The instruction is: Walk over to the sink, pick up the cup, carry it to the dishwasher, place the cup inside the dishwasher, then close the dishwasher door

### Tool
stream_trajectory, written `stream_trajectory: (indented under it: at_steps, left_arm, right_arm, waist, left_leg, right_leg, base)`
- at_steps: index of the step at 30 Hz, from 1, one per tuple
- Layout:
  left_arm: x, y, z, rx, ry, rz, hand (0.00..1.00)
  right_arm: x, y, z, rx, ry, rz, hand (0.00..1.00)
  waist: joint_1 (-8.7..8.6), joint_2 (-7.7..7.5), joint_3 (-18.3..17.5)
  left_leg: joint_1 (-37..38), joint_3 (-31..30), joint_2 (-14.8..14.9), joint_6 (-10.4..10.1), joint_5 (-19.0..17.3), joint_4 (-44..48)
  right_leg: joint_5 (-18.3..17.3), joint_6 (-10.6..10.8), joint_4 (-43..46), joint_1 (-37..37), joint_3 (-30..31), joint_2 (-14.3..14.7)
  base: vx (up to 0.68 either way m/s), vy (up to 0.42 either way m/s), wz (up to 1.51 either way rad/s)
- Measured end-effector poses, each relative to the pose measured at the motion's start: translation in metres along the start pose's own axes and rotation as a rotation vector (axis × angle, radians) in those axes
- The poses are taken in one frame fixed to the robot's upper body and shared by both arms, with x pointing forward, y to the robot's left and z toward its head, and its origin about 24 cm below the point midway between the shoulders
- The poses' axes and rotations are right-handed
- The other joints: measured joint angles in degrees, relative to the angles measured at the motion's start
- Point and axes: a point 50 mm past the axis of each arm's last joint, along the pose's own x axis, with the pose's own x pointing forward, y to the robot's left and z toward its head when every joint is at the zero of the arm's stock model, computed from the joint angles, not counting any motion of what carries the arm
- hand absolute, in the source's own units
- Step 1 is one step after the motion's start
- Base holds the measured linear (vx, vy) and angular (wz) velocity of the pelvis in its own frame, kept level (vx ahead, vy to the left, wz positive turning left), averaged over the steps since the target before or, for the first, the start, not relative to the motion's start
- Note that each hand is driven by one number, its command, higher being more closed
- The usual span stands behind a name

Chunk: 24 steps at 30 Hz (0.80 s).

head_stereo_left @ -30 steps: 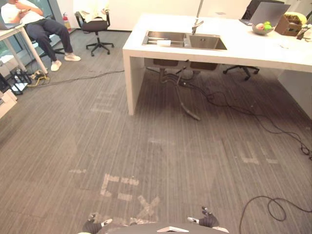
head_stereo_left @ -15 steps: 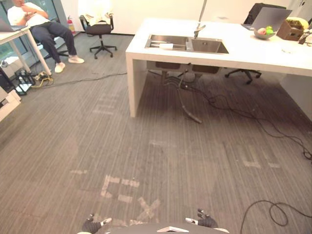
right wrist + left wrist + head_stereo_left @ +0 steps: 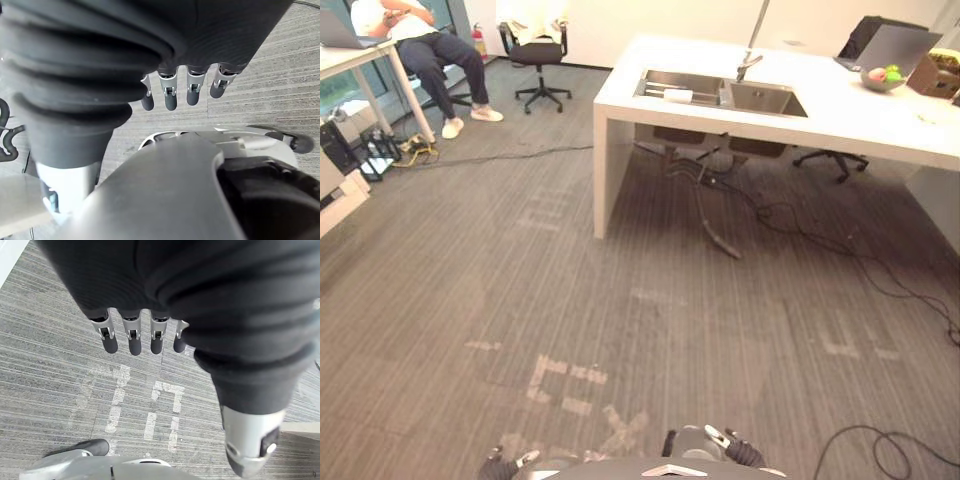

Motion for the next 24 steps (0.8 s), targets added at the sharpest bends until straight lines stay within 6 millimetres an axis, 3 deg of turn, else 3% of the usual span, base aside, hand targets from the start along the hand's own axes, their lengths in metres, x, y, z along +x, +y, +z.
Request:
stream_trajectory:
  at_steps: [2,4,6,8,9,11,12,14,15,16,17,18,20,22,24]
  left_arm:
    - [0.003,-0.001,0.012,-0.005,-0.028,-0.002,0.0]
    - [0.007,-0.001,0.025,0.016,-0.063,-0.003,0.0]
    - [0.009,0.001,0.034,0.011,-0.084,0.004,0.0]
    - [0.008,0.001,0.032,-0.025,-0.08,0.02,0.0]
    - [0.008,-0.001,0.03,-0.042,-0.076,0.021,0.0]
    - [0.005,-0.015,0.028,-0.052,-0.083,0.001,0.0]
    - [0.005,-0.018,0.034,-0.05,-0.117,-0.003,0.0]
    - [0.004,-0.022,0.042,-0.046,-0.164,-0.004,0.0]
    - [0.004,-0.02,0.046,-0.032,-0.188,0.009,0.0]
    - [0.003,-0.018,0.049,-0.029,-0.208,0.024,0.0]
    - [0.004,-0.018,0.053,-0.025,-0.225,0.031,0.0]
    - [0.003,-0.014,0.059,-0.021,-0.25,0.052,0.0]
    - [0.003,-0.012,0.069,-0.024,-0.296,0.081,0.0]
    - [0.001,-0.017,0.091,-0.028,-0.381,0.092,0.0]
    - [-0.001,-0.025,0.103,-0.001,-0.435,0.079,0.0]
  right_arm:
    - [-0.001,-0.001,0.0,0.038,-0.018,-0.01,0.0]
    - [-0.001,0.0,0.0,0.075,-0.035,-0.019,0.0]
    - [-0.002,0.001,-0.003,0.113,-0.033,-0.024,0.0]
    - [-0.007,0.002,-0.014,0.165,-0.011,-0.037,0.0]
    - [-0.008,-0.001,-0.016,0.165,-0.003,-0.04,0.0]
    - [-0.01,-0.015,-0.015,0.146,-0.003,-0.066,0.0]
    - [-0.01,-0.02,-0.011,0.166,-0.017,-0.084,0.0]
    - [-0.01,-0.023,-0.008,0.181,-0.03,-0.093,0.0]
    - [-0.01,-0.023,-0.009,0.179,-0.028,-0.092,0.0]
    - [-0.011,-0.025,-0.01,0.171,-0.026,-0.097,0.0]
    - [-0.011,-0.026,-0.011,0.162,-0.023,-0.097,0.0]
    - [-0.011,-0.023,-0.013,0.15,-0.017,-0.087,0.0]
    - [-0.009,-0.018,-0.01,0.126,-0.017,-0.064,0.0]
    - [-0.003,-0.014,0.004,0.125,-0.052,-0.052,0.0]
    - [0.001,-0.01,0.015,0.123,-0.081,-0.038,0.0]
  waist:
    - [-0.72,0.41,1.83]
    - [-0.89,0.39,2.5]
    - [-1.07,-0.11,3.19]
    - [-0.76,-0.39,3.13]
    - [-0.86,-0.01,2.98]
    - [-1.28,2.88,1.35]
    - [-1.56,4.95,0.56]
    - [-2.56,6.03,-0.11]
    - [-2.87,5.6,0.16]
    - [-2.92,6.04,0.39]
    - [-2.87,6.19,0.48]
    - [-2.56,5.17,0.78]
    - [-1.61,3.69,0.85]
    - [-0.34,3.44,1.49]
    - [-0.03,2.81,2.21]
  left_leg:
    - [-0.8,-1.45,2.67,-1.3,-3.27,3.8]
    - [-1.94,-2.68,4.0,-2.46,-5.98,6.56]
    - [-1.94,-4.14,4.31,-3.94,-9.31,9.38]
    - [0.33,-5.37,4.42,-5.72,-14.92,13.46]
    - [1.24,-5.39,5.11,-6.28,-16.3,13.83]
    - [3.22,-5.58,8.6,-8.47,-18.69,15.11]
    - [0.87,-6.44,9.86,-9.12,-18.33,22.68]
    - [-4.46,-7.36,11.59,-9.66,-13.18,36.39]
    - [-9.27,-7.47,13.36,-10.55,-5.36,47.06]
    - [-14.16,-5.83,16.52,-10.18,-3.24,59.57]
    - [-16.26,-4.8,18.0,-9.59,-3.99,65.57]
    - [-19.15,-3.65,18.19,-8.7,-5.81,71.36]
    - [-23.87,-1.43,15.84,-8.8,-8.4,69.26]
    - [-28.63,2.75,13.21,-7.39,-11.77,56.64]
    - [-29.5,6.6,10.13,-5.04,-10.31,38.74]
  right_leg:
    - [2.65,0.29,-10.42,-1.35,0.69,4.37]
    - [6.74,0.81,-15.1,-4.8,3.02,5.97]
    - [9.54,0.88,-18.05,-6.16,4.68,5.47]
    - [10.99,-2.13,-13.55,-6.55,4.91,3.16]
    - [11.54,-3.01,-10.79,-7.1,4.75,3.44]
    - [7.16,-5.48,-5.48,-8.18,3.48,6.25]
    - [4.52,-6.89,-3.83,-8.33,2.94,8.05]
    - [1.55,-8.37,-3.44,-6.56,1.99,10.18]
    - [0.13,-9.05,-5.1,-3.51,1.94,11.62]
    - [-0.38,-9.75,-8.48,0.82,2.16,14.17]
    - [-0.23,-10.08,-10.81,3.74,2.28,15.34]
    - [0.03,-10.24,-15.05,9.32,2.81,16.19]
    - [0.61,-9.99,-20.72,15.53,4.35,16.18]
    - [1.17,-8.98,-24.73,20.25,6.91,15.71]
    - [0.34,-7.31,-24.8,22.57,8.06,13.95]
  base:
    - [0.29,-0.157,0.14]
    - [0.26,-0.197,0.28]
    - [0.31,-0.264,0.4]
    - [0.55,-0.405,0.3]
    - [0.62,-0.389,0.09]
    - [0.46,-0.219,-0.04]
    - [0.64,-0.26,-0.12]
    - [0.69,-0.281,-0.1]
    - [0.59,-0.214,-0.11]
    - [0.58,-0.19,-0.16]
    - [0.6,-0.142,-0.22]
    - [0.58,-0.108,-0.24]
    - [0.57,-0.086,-0.35]
    - [0.52,0.001,-0.59]
    - [0.4,0.072,-0.5]
